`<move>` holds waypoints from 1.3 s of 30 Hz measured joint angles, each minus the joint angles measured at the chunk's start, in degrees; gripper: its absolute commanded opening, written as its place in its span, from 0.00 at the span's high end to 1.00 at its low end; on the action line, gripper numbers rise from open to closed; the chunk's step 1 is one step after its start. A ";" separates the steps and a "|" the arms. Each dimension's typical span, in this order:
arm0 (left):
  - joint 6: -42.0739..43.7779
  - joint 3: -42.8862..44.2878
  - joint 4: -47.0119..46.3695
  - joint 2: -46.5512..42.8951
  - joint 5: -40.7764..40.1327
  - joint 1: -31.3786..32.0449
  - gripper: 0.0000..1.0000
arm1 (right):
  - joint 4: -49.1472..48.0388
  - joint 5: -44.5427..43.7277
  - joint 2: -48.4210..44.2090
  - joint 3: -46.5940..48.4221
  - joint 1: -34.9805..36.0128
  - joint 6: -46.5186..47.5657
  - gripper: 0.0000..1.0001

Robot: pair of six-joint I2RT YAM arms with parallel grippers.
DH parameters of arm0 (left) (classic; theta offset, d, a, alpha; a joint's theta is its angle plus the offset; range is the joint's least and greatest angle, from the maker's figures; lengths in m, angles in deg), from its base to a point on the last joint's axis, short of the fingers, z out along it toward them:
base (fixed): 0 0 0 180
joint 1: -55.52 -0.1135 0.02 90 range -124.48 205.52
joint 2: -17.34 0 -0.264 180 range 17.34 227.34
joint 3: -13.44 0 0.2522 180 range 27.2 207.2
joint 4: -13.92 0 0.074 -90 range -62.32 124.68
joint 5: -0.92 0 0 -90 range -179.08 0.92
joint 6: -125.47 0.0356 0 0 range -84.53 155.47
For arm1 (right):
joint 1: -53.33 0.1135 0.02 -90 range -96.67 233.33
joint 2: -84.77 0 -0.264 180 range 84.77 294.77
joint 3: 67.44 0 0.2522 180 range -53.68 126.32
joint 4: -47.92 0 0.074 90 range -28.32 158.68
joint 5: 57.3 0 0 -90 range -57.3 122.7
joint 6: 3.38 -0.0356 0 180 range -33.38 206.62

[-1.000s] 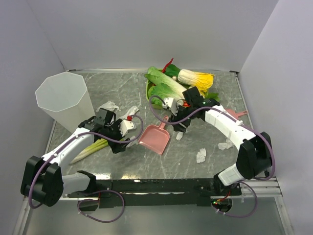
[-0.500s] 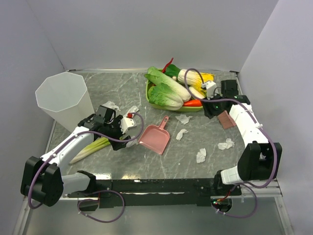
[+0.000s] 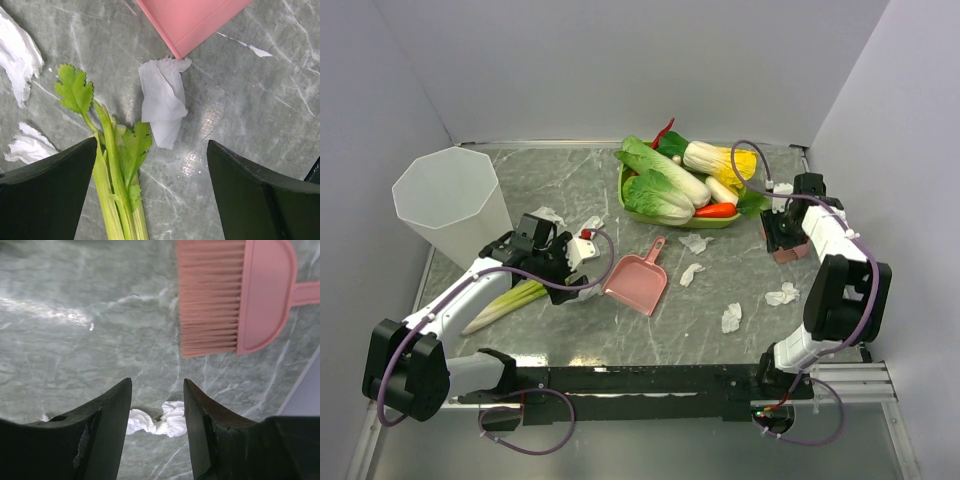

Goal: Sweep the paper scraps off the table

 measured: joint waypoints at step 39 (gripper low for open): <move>-0.09 5.99 2.62 4.98 -1.64 0.00 0.02 | -2.95 -4.92 17.09 5.53 -6.21 -12.37 0.56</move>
